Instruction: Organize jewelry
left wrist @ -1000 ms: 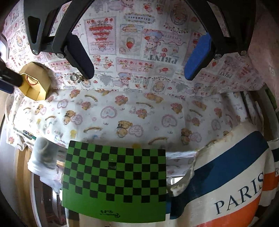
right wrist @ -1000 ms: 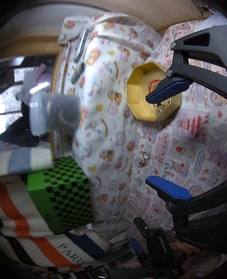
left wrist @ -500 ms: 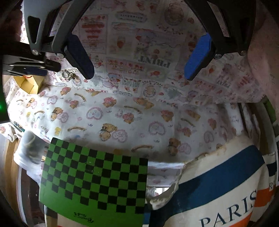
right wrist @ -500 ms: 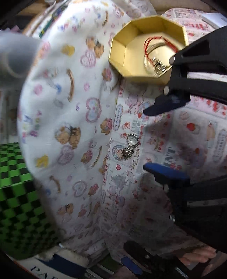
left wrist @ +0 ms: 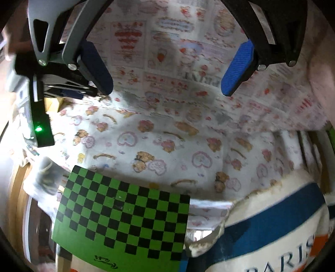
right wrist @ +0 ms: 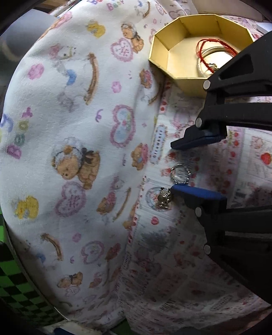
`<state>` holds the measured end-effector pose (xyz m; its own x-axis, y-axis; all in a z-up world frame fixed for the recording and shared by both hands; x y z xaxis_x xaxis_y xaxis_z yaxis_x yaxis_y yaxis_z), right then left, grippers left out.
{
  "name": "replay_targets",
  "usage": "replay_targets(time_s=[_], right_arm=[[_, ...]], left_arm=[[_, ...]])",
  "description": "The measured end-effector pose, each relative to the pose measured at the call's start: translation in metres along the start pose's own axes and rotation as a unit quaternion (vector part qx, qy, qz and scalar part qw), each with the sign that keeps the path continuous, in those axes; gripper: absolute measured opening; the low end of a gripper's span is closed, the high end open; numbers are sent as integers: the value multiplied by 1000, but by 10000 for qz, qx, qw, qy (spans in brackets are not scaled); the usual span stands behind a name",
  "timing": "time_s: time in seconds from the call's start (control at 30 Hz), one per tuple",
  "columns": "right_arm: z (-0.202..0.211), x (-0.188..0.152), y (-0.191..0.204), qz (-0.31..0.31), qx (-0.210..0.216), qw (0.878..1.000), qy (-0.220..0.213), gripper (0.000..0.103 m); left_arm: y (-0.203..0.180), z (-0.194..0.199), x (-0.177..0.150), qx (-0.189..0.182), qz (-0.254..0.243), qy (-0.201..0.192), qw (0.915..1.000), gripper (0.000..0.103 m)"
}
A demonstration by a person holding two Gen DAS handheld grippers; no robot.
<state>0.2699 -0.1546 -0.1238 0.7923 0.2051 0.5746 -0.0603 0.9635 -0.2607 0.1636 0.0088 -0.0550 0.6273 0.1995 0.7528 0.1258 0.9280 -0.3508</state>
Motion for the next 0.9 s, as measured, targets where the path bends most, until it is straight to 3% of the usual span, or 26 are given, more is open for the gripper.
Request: replay_targets(time_s=[0.1, 0.3, 0.53, 0.73, 0.9], right_arm=[[0, 1, 2, 56, -62, 9999, -64, 23], [22, -15, -3, 137, -84, 9997, -189, 23], [79, -41, -35, -303, 415, 9957, -776, 23], [106, -45, -67, -495, 238, 9900, -1296, 23], [114, -44, -93, -765, 212, 9836, -1620, 23]], left_arm=[[1, 1, 1, 12, 18, -19, 10000, 102], [8, 2, 2, 27, 154, -51, 9999, 102], [8, 2, 0, -44, 183, -26, 9998, 102], [-1, -1, -5, 109, -143, -3, 9998, 102], [-27, 1, -10, 227, -814, -60, 9964, 102]])
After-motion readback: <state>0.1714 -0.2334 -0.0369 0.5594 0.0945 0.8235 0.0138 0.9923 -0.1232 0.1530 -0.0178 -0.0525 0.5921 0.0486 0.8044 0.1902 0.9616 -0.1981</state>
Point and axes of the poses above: each gripper's, at about its wrist camera, not at the fingertips, and z roughly against the way its jaws point, y to its left, x to its top, the point moved 8 cm from there along -z, roughly the way its jaws point, and after that the axes turned 14 degrees about -x, right-handed, at the moved point
